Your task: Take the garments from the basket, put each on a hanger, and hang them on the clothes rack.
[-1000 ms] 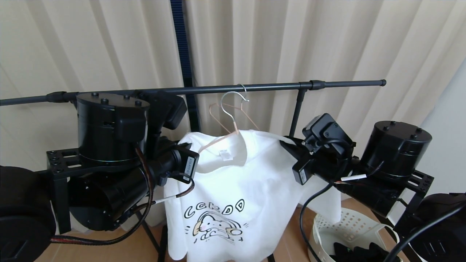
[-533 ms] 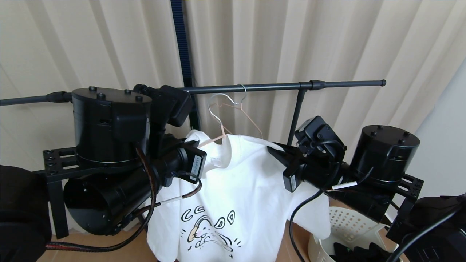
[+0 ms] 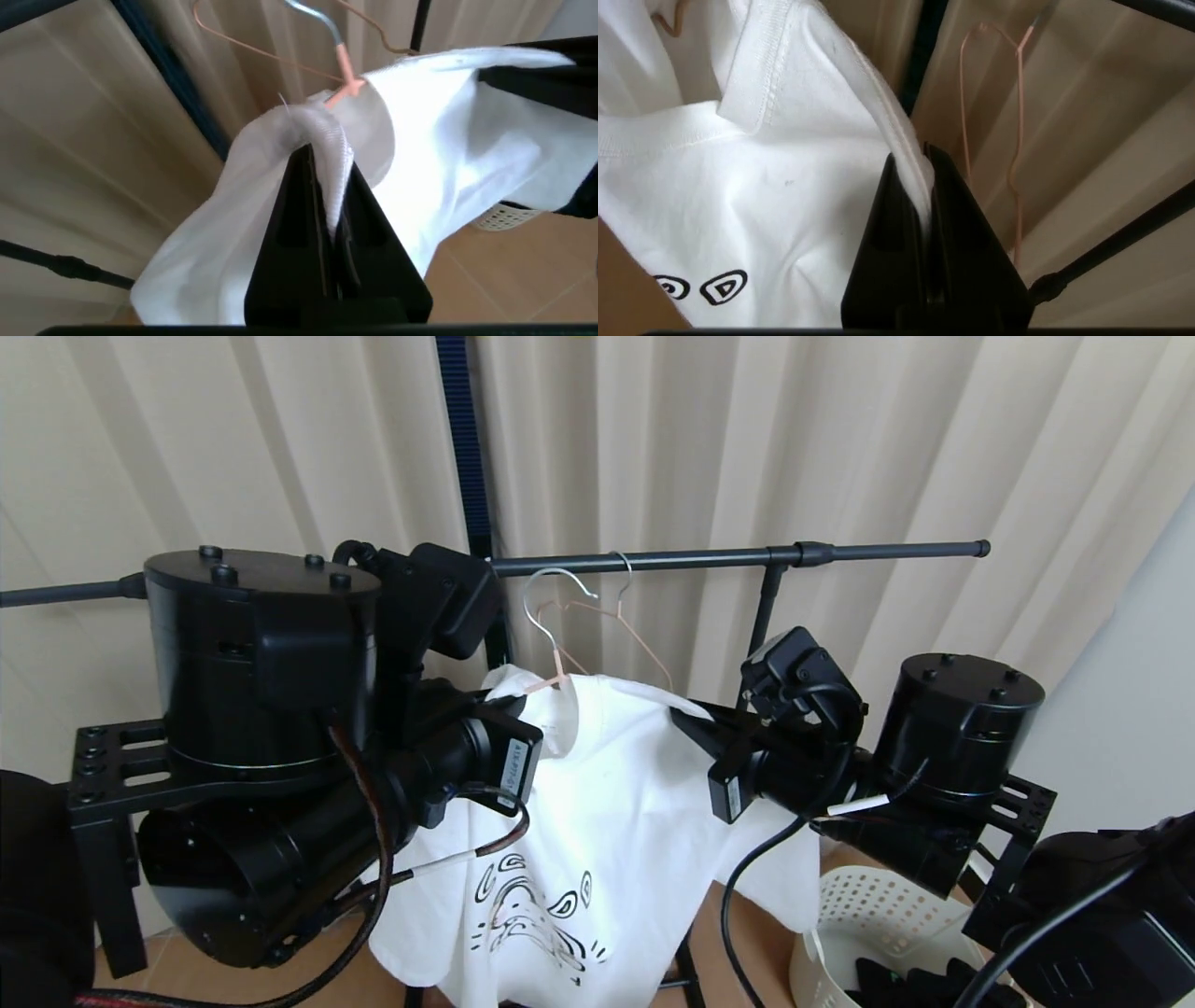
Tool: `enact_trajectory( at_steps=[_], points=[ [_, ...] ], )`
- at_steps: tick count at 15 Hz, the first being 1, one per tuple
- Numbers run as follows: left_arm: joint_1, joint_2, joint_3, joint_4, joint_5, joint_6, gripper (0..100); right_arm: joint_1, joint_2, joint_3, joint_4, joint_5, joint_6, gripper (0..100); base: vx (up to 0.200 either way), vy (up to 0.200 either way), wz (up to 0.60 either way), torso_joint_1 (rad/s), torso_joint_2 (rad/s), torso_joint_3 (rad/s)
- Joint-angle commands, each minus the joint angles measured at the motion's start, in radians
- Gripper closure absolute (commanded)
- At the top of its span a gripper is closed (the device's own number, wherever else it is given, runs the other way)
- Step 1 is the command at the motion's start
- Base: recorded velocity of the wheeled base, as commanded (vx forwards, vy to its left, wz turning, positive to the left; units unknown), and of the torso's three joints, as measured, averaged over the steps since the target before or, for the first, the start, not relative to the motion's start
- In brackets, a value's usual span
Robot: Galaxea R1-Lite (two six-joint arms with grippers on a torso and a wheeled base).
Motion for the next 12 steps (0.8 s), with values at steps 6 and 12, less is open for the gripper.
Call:
enact_trajectory(
  at_steps=[6, 12],
  points=[
    [0.062, -0.031, 0.018, 0.002, 0.001, 0.054, 100, -0.019, -0.046, -0.031, 0.0, 0.025, 0.099, 100, 0.0, 0.0, 0.0, 0.0, 0.0, 0.0],
    [-0.009, -0.023, 0.006, -0.003, 0.001, 0.052, 100, -0.016, -0.046, -0.059, -0.008, 0.027, 0.179, 100, 0.0, 0.0, 0.0, 0.0, 0.0, 0.0]
  ],
)
